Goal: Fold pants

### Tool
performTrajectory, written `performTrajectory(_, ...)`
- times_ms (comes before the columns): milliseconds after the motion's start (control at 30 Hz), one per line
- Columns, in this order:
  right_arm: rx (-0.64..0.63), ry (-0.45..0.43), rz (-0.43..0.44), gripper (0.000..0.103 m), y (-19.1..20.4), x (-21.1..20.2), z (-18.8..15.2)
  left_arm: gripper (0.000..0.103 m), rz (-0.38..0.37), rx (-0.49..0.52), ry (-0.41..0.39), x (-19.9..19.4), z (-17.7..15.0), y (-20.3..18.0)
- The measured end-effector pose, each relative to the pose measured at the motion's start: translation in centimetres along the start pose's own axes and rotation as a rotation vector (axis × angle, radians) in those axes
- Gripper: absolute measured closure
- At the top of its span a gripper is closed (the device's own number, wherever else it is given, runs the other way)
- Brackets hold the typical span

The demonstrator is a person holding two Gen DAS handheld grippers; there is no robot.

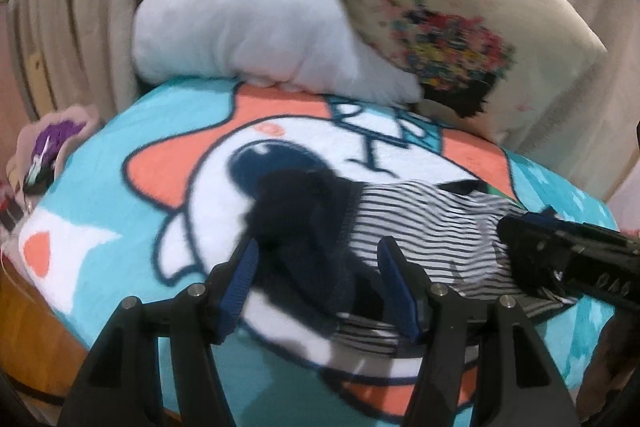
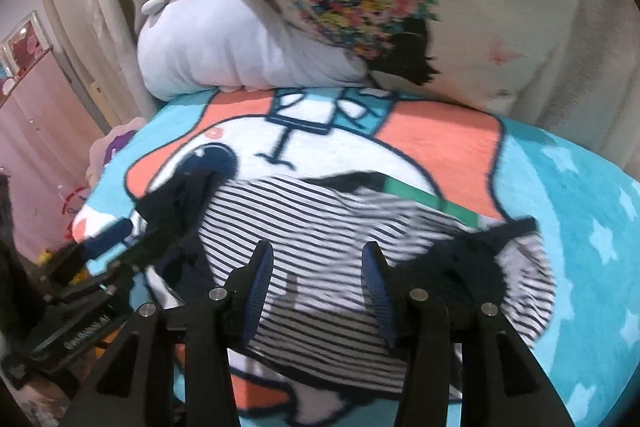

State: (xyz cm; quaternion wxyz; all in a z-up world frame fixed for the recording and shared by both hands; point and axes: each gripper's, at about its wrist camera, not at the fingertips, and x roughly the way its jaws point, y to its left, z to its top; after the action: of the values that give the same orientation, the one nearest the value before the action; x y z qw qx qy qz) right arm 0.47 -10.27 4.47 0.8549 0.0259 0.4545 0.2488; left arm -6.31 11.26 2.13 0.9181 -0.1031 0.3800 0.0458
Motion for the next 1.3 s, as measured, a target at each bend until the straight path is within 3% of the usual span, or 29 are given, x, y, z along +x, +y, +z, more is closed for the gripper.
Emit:
performTrajectory(67, -0.02, 0.027, 0.045, 0.04, 1.7, 1.1, 1.5, 0.042, 0.019, -0.05, 0.009, 0.4, -0.1, 2.0)
performTrajectory(267, -0.111, 0.155, 0.103, 0.034, 7.8, 6.7, 5.0, 0.042, 0.03, -0.216, 0.05, 1.3, -1.2, 8.3)
performTrajectory(433, -0.163, 0.245, 0.05, 0.034, 11.9, 11.5, 6.1, 0.042, 0.003, -0.267, 0.033, 1.0, -1.9, 10.1)
performTrajectory(700, -0.286, 0.35, -0.119, 0.02, 15.8, 16.0, 5.3, 0.036, -0.084, -0.259, 0.001, 1.0, -2.4, 9.6)
performTrajectory(800, -0.311, 0.348, -0.122, 0.03, 16.0, 15.9, 5.3, 0.032, -0.127, -0.239, -0.005, 0.9, -2.6, 8.8)
performTrajectory(833, -0.315, 0.338, -0.139, 0.046, 15.8, 15.6, 5.3, 0.03, -0.142, -0.232, -0.005, 0.9, -2.7, 8.5)
performTrajectory(867, -0.313, 0.332, -0.137, 0.054, 15.4, 15.3, 5.3, 0.026, -0.165, -0.221, -0.009, 0.8, -2.7, 8.1)
performTrajectory(933, -0.281, 0.326, -0.099, 0.061, 14.5, 14.7, 5.5, 0.022, -0.198, -0.192, -0.018, 0.7, -2.7, 6.8)
performTrajectory(1033, -0.227, 0.307, -0.035, 0.064, 13.3, 13.6, 5.9, 0.02, -0.205, -0.114, -0.026, 1.0, -2.6, 4.1)
performTrajectory(1067, -0.22, 0.3, -0.023, 0.064, 13.2, 13.2, 6.0, 0.022, -0.189, -0.089, -0.016, 1.3, -2.5, 3.3)
performTrajectory(1133, -0.197, 0.282, 0.007, 0.064, 12.5, 12.1, 6.1, 0.063, -0.201, -0.06, 0.026, 2.2, -2.3, 1.9)
performTrajectory(1167, -0.183, 0.269, 0.026, 0.064, 12.0, 11.3, 6.1, 0.09, -0.214, -0.055, 0.062, 2.7, -2.1, 1.3)
performTrajectory(1300, -0.144, 0.204, 0.064, 0.065, 9.8, 7.9, 6.3, 0.092, -0.245, -0.071, 0.064, 2.2, -1.3, 0.0)
